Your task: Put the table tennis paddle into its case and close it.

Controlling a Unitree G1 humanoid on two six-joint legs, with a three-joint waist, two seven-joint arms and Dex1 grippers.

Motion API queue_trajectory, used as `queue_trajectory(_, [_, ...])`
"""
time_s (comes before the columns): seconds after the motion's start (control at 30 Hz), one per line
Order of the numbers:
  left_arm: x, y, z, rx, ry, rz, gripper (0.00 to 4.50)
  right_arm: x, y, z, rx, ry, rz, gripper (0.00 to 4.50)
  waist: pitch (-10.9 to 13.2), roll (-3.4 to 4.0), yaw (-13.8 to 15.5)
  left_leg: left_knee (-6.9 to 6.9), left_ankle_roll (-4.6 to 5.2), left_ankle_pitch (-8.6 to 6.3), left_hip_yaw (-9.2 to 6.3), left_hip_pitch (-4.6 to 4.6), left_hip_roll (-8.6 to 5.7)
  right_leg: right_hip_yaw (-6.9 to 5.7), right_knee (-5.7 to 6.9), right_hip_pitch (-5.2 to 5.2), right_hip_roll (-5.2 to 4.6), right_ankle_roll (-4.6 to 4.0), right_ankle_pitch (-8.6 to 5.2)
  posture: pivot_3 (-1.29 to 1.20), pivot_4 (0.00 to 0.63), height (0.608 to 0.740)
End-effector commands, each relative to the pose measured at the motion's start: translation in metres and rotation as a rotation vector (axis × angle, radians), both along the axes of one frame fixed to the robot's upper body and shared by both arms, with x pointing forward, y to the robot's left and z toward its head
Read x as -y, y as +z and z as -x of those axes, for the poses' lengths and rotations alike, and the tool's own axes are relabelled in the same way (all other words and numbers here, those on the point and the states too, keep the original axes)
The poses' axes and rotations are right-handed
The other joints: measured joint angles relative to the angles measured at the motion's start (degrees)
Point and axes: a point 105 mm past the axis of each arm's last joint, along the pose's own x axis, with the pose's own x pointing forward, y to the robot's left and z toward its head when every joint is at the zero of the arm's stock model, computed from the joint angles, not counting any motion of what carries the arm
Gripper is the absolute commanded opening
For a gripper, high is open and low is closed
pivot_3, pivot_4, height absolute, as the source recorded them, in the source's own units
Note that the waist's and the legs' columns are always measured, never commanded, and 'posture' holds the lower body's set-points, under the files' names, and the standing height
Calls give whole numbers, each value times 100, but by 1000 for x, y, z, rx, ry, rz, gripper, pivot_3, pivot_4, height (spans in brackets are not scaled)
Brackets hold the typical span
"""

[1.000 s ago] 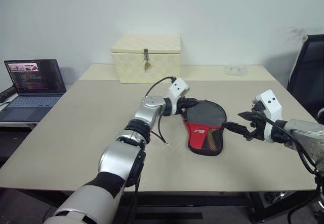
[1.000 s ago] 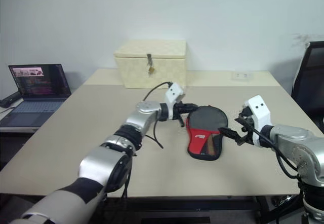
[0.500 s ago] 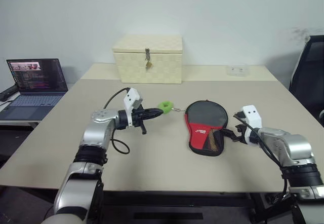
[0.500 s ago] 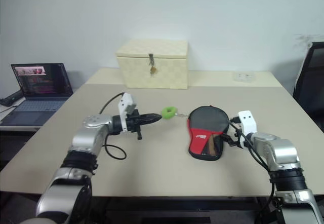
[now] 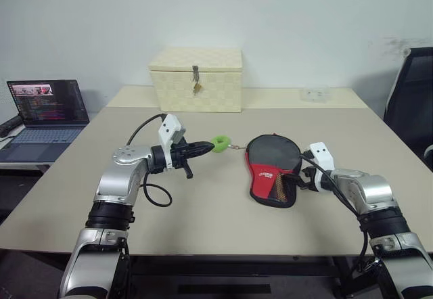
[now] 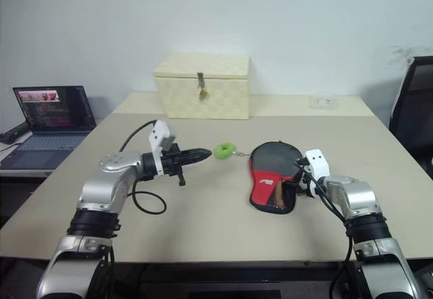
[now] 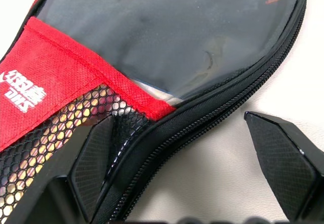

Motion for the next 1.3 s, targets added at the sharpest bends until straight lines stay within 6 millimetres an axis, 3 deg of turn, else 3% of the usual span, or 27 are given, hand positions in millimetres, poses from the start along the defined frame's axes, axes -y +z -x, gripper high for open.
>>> queue_trajectory(0.03, [1,15,5,63,-13,-3,11,-5,-20,12,-83,47,45,4436,-1,0,0,0,0,0,1,1,0,1,3,0,0,0,0,0,150,740])
queue_trajectory(0.17, [0,14,5,64,-7,-11,11,-22,-25,22,-132,89,-14,4436,-5,-2,-3,1,0,0,0,3,1,2,5,0,0,0,0,0,150,740])
queue_trajectory(0.47, [-3,14,4,68,4,-22,0,-28,-37,17,-171,46,-48,1543,-12,-11,-83,-1,0,0,0,45,7,14,19,26,0,-1,-1,0,150,740])
queue_trajectory(0.63, [-5,12,6,62,5,-26,0,-38,-35,10,-174,42,-119,121,-12,-11,-101,-6,1,-1,1,98,7,14,17,79,1,-1,-3,0,150,740])
queue_trajectory(0.73, [-4,12,9,53,-16,-23,0,-50,-29,8,-181,71,-202,24,-12,-12,-115,-5,1,-1,1,106,9,16,17,86,1,-1,-3,0,150,740])
queue_trajectory(0.87, [-11,12,38,-24,-156,-17,0,-87,-4,19,-186,267,-315,24,-12,-11,-200,-10,0,0,3,101,17,26,19,73,2,-7,-1,0,150,740])
queue_trajectory(0.97, [-20,3,50,-78,-174,-44,0,-101,1,30,-196,341,-328,24,-11,-11,-263,-21,1,-1,-2,84,22,26,34,44,1,-27,-10,0,150,740])
queue_trajectory(1.17, [-26,-19,75,-175,-198,-62,0,-117,-1,53,-218,388,-319,24,-10,-9,-263,-40,1,-1,-4,63,35,26,53,3,4,-54,-32,0,150,740])
queue_trajectory(1.3, [-18,-28,89,-217,-230,-50,0,-114,-3,72,-249,395,-311,24,-9,-8,-221,-35,0,-1,-15,56,32,25,52,3,1,-54,-33,0,150,740])
